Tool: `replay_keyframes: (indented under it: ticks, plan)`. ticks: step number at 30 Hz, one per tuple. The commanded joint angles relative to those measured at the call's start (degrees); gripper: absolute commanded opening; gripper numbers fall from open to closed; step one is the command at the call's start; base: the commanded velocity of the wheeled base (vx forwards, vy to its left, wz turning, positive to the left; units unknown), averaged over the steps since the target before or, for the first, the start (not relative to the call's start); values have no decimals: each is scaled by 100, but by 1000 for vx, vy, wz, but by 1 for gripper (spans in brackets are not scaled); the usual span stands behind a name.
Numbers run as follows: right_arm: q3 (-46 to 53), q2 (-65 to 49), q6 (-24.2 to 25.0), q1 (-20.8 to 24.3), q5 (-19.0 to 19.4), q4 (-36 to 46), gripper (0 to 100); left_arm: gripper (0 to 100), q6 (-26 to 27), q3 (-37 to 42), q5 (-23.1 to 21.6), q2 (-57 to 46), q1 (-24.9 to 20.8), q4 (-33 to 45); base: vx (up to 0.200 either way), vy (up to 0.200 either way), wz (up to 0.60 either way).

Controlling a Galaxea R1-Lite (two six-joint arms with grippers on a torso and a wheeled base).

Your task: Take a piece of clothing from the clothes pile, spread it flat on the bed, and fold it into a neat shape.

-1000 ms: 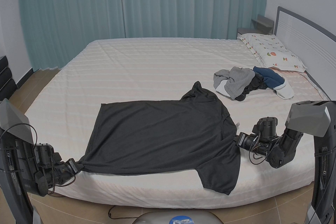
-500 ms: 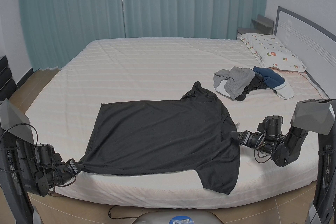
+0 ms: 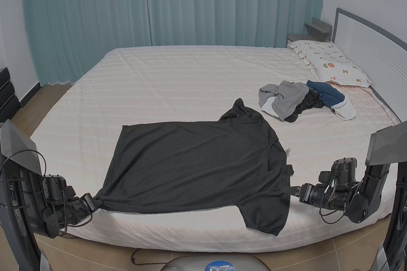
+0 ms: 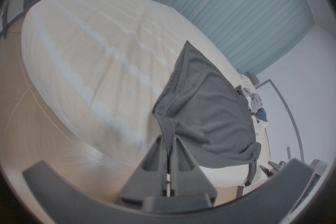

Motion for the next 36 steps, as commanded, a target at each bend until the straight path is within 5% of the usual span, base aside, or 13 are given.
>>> replay_keyframes:
  ticks: [1,24,25,36]
  plan:
    - [317,382,11,328,67,-308,100,0,-1,27,-10,15,-6,2,0,0,0]
    - [115,935,213,539,-47,-791,100,0,-1,27,-10,15,-24,20,0,0,0]
    - [115,935,213,530,-64,-791,0,0,-1,27,-10,15,-24,20,0,0,0]
    - [607,461,73,231,-249,-756,0,0,25,36,7,-29,-24,-6,0,0,0]
